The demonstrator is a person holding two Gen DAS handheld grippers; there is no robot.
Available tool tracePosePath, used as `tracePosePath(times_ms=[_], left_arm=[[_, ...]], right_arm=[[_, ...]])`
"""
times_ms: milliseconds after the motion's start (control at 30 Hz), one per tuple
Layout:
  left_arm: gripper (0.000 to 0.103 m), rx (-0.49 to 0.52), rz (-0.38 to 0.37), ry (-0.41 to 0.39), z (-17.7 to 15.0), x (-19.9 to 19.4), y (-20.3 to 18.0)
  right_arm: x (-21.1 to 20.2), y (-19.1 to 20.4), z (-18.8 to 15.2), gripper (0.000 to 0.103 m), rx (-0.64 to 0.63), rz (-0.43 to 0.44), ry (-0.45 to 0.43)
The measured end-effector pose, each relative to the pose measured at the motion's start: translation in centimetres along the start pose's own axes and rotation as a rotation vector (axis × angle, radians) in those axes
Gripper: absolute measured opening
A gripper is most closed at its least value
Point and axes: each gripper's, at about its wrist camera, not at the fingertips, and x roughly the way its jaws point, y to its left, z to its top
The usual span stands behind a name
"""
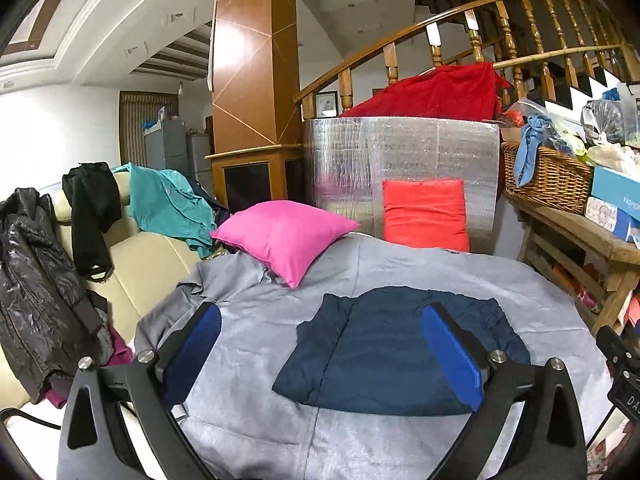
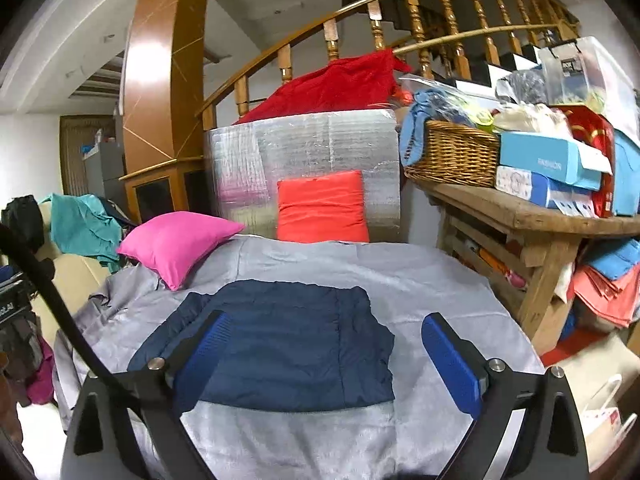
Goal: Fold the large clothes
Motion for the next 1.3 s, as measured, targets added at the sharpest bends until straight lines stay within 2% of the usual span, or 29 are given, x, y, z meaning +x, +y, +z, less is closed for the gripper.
tracePosePath(times_ms=[233,667,1300], left_arm=[[0.1,0.008,0.018,0.0,0.8,-1.2,-0.3],[0.1,0.006,0.01,-0.02,1.2,-2.6,-0.2],[0.1,-0.018,-0.003,-0.034,1.3,-3.1,0.8]], right_arm=[[-1.0,0.1,0.2,0.098,0.011,-0.013,0.008],[-1.9,2.1,-0.4,0.098,-0.03,0.023,0.028],[-3.8,4.0,0.1,0.098,-0.07,0.03,-0.013]])
